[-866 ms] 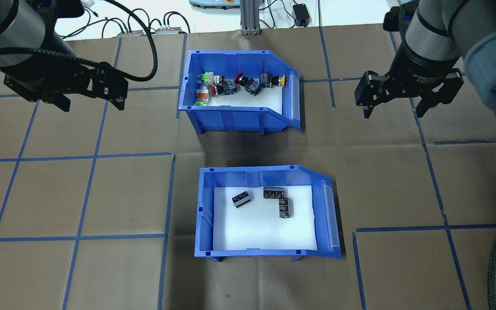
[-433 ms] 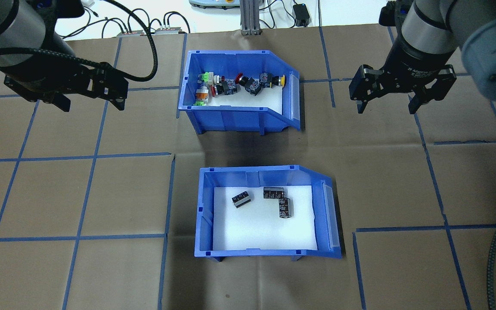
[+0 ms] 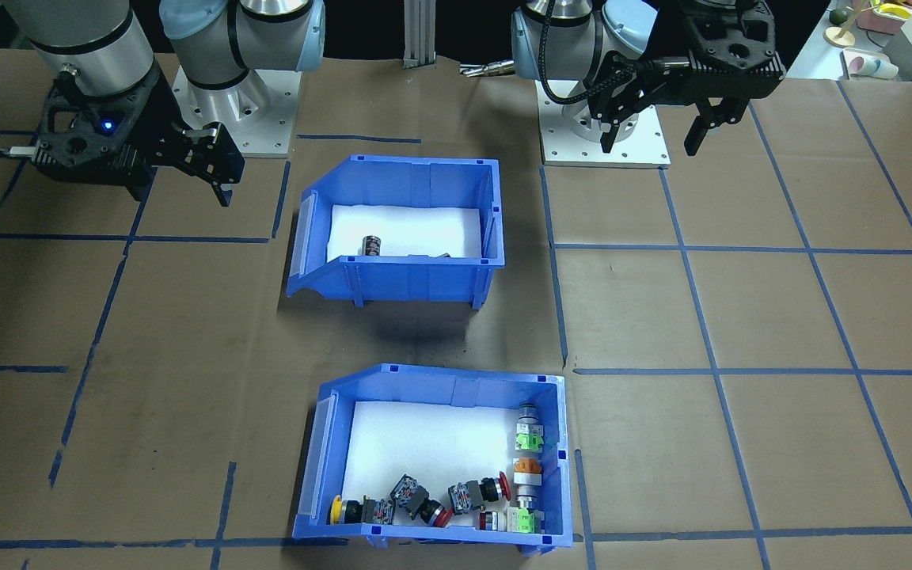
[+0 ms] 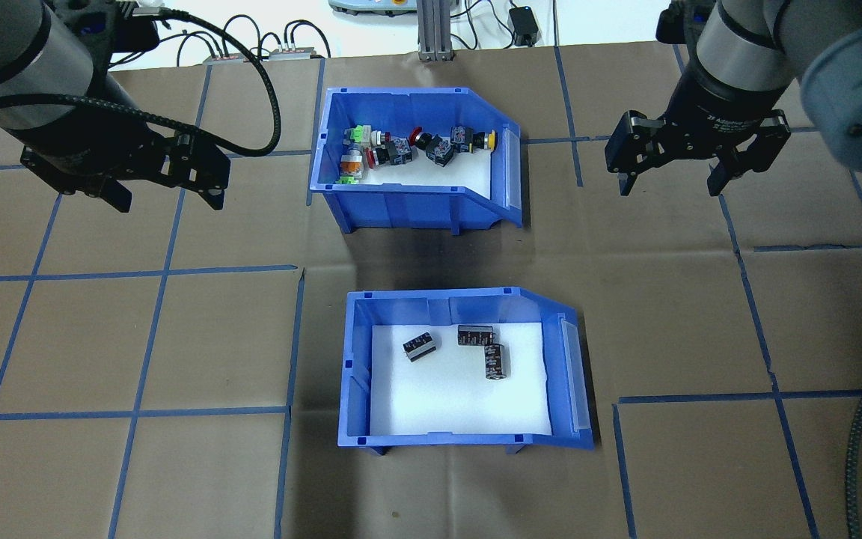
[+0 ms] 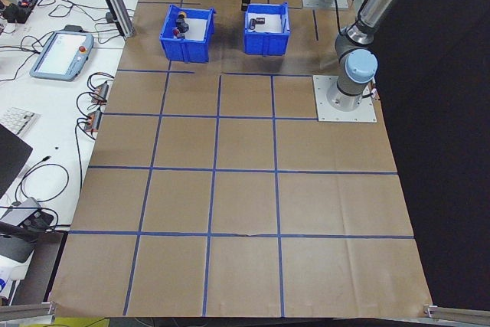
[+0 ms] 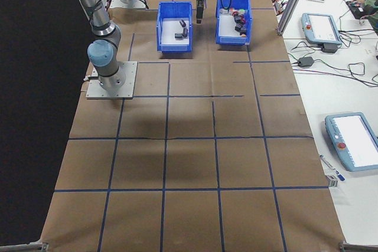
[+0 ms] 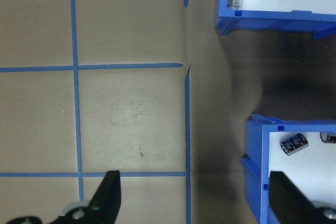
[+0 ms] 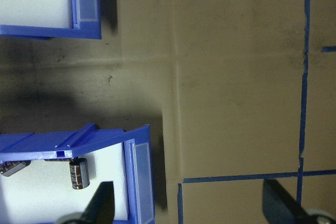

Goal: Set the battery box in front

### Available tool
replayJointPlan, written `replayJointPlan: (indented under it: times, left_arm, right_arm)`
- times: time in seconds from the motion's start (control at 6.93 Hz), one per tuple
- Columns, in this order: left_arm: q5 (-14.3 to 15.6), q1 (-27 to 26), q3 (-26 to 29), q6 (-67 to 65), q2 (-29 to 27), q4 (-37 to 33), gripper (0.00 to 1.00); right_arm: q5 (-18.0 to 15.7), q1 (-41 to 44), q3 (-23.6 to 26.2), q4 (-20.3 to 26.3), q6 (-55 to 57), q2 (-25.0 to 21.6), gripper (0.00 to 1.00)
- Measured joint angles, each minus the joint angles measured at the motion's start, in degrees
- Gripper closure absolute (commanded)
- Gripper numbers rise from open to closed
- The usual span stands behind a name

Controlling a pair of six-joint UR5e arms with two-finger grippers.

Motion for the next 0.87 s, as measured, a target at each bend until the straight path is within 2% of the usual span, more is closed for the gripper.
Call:
replayJointPlan:
  times: [0.29, 0.43, 0.72, 0.87]
  left_arm:
    - [0.2, 0.0, -0.2, 0.0, 0.0, -1.0, 0.00]
    - [0.4, 0.0, -0.3, 0.1, 0.1, -1.1, 0.00]
    - [0.2, 0.1, -2.5, -2.6, 0.4, -0.8, 0.00]
    - [-0.1, 0.0, -5.1, -9.5, 0.6, -0.1, 0.00]
  right_arm:
    - [0.1, 0.1, -2.6, -1.5, -9.2, 3.2, 0.00]
    - [0.4, 0.2, -5.6, -1.8, -13.7, 6.5, 0.00]
    - [0.6, 2.9, -14.4, -1.9, -23.5, 14.7, 0.00]
    - [0.6, 6.3, -19.3, -2.0, -27.4, 19.4, 0.00]
